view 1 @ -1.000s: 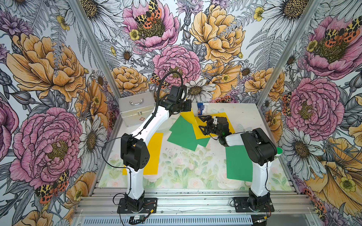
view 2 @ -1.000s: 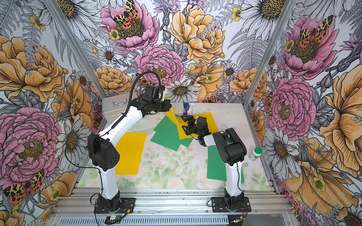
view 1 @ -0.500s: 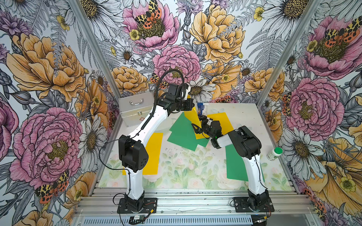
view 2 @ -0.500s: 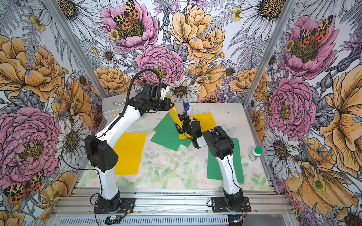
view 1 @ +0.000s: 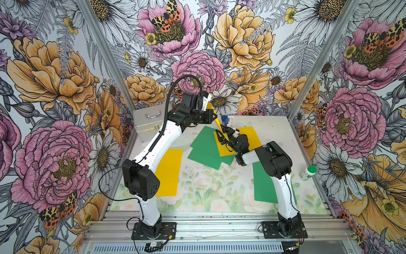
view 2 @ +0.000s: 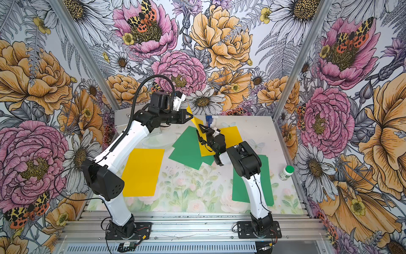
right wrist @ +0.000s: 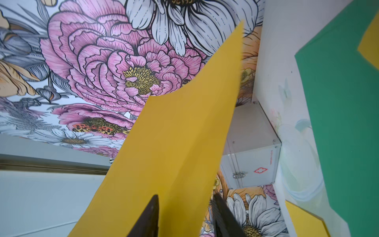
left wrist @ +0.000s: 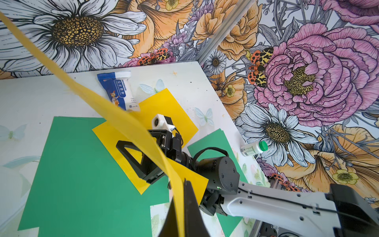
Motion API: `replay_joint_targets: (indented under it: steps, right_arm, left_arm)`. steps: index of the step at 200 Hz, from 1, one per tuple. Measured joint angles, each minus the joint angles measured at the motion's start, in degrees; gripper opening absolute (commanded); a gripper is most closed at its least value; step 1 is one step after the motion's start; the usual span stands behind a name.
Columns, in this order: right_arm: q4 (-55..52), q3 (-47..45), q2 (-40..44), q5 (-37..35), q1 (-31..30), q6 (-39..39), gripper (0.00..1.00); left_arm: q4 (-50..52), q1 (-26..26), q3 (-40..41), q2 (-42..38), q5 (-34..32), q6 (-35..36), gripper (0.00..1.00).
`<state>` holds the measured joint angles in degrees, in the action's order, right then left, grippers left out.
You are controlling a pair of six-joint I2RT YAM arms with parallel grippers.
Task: Sort the scattered colored papers by color
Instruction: Pick up the colored paper.
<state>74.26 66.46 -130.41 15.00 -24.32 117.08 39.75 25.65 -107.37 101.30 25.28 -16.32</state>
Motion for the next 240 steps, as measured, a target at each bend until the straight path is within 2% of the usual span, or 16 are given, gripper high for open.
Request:
replay_joint_targets:
  steps: [13, 47, 83, 108, 125, 177, 184, 195, 200, 202, 208, 240]
  right_arm:
    - [1.0, 0.0, 0.0, -0.3, 0.0, 0.3, 0.22]
    - [1.8, -0.1, 0.0, -0.2, 0.3, 0.5, 0.20]
    - [1.9, -0.4, 0.0, 0.7, 0.6, 0.5, 0.24]
    - [2.0, -0.7, 0.0, 1.4, 0.7, 0.4, 0.12]
    - [2.0, -1.1, 0.0, 1.8, 0.8, 0.2, 0.00]
    - [2.5, -2.1, 0.0, 3.1, 1.4, 0.2, 0.00]
    - [2.6, -2.2, 0.0, 3.4, 1.5, -0.1, 0.00]
    - [2.5, -2.2, 0.0, 4.0, 1.8, -1.2, 0.00]
    - [2.2, -2.2, 0.0, 4.4, 2.0, -1.9, 0.00]
    - [2.1, -2.2, 0.0, 4.7, 2.1, -2.0, 0.00]
    - [1.3, -2.2, 0.1, 5.1, 2.3, -3.0, 0.00]
    - [-8.2, -2.0, 2.7, 9.2, 4.2, -11.5, 0.00]
  left_arm:
    - [-0.2, -0.4, 1.9, -1.9, 0.1, -0.1, 0.00]
    - [-2.1, -1.4, 6.3, -5.5, 0.1, -0.3, 0.00]
    - [-3.2, -2.7, 9.2, -6.6, 0.1, -1.0, 0.00]
    - [-3.2, -3.1, 10.0, -6.6, 0.2, -1.3, 0.00]
    - [-3.3, -3.2, 10.2, -6.7, 0.2, -1.3, 0.00]
    - [-3.7, -4.4, 12.2, -7.8, 0.1, -1.4, 0.00]
    - [-3.6, -4.5, 12.5, -8.0, 0.1, -1.5, 0.15]
    - [-3.8, -4.6, 13.4, -8.6, 0.1, -1.7, 0.51]
    - [-3.8, -4.7, 13.8, -9.0, 0.1, -1.8, 0.87]
    - [-3.9, -4.7, 14.0, -9.1, 0.1, -1.7, 0.95]
    - [-3.9, -4.8, 14.7, -9.7, 0.0, -1.7, 0.98]
    - [-4.0, -5.7, 19.8, -14.9, -1.0, -2.6, 0.98]
